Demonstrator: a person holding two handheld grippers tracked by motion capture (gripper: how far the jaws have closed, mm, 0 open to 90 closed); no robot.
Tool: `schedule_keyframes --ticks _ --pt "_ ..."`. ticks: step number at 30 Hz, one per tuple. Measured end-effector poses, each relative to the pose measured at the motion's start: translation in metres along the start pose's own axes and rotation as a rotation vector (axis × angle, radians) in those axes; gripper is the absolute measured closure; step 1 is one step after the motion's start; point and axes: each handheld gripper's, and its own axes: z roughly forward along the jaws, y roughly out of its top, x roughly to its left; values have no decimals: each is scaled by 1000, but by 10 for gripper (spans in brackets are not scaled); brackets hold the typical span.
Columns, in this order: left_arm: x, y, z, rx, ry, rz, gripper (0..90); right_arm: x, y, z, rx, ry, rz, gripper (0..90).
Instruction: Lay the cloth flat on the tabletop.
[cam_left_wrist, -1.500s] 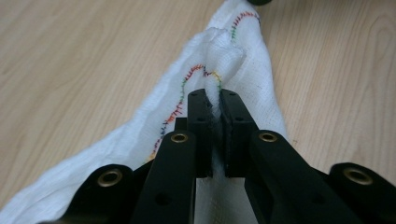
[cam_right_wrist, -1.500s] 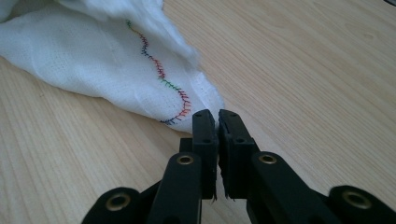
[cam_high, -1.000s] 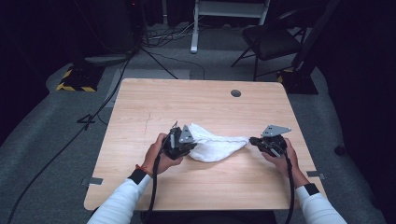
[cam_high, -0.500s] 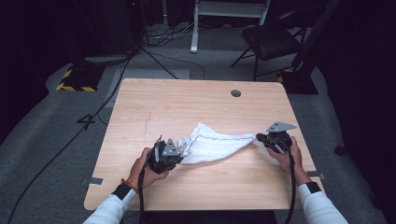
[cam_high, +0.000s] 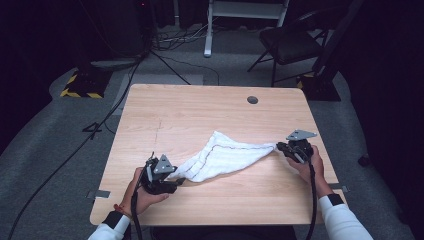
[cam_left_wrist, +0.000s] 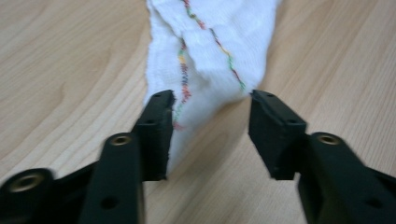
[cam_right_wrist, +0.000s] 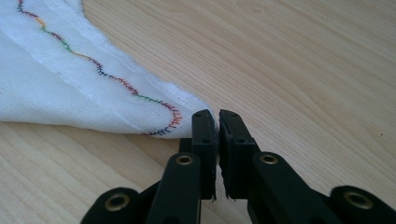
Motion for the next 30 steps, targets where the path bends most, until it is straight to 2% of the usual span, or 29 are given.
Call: schedule_keyframes --ticks 4,5,7,9,11,13,15,18,19,20,21,22,23,24,27,28,29,30 --pt "1 5 4 16 21 17 435 -3 0 2 14 -25 -6 856" --pt "5 10 11 21 24 31 436 -5 0 2 19 -24 7 856" --pt "8 14 16 22 18 31 440 -8 1 2 10 -27 18 851" --pt "13 22 26 31 16 38 445 -12 3 1 3 -56 39 835" --pt "16 33 38 64 19 73 454 -16 5 -3 -26 -95 45 793" --pt "22 47 54 77 -7 78 458 -16 6 -6 -29 -88 50 718" --pt "26 54 65 94 0 100 465 -11 8 -8 -42 -52 48 686" --pt "28 58 77 118 -19 93 483 -2 12 -9 -59 -20 30 634" --pt "29 59 82 127 -30 93 494 4 15 -9 -69 11 18 618" --pt "29 60 86 140 -37 94 521 17 21 -8 -70 54 -21 601" --pt "29 60 91 149 -36 104 521 17 21 -8 -70 54 -21 601" --pt "29 60 95 161 -58 108 572 28 25 -4 -70 101 -37 580" --pt "29 60 95 161 -58 108 605 28 25 -4 -70 101 -37 580" --pt "29 60 95 169 -63 120 605 32 27 -2 -70 126 -43 576" --pt "28 58 95 172 -84 132 673 44 27 8 -32 205 -57 572" --pt "28 58 95 172 -84 132 691 44 27 8 -32 205 -57 572" --pt "28 58 95 172 -85 127 699 49 24 12 -1 228 -74 577" --pt "28 58 95 172 -85 127 705 51 22 15 14 225 -88 580"
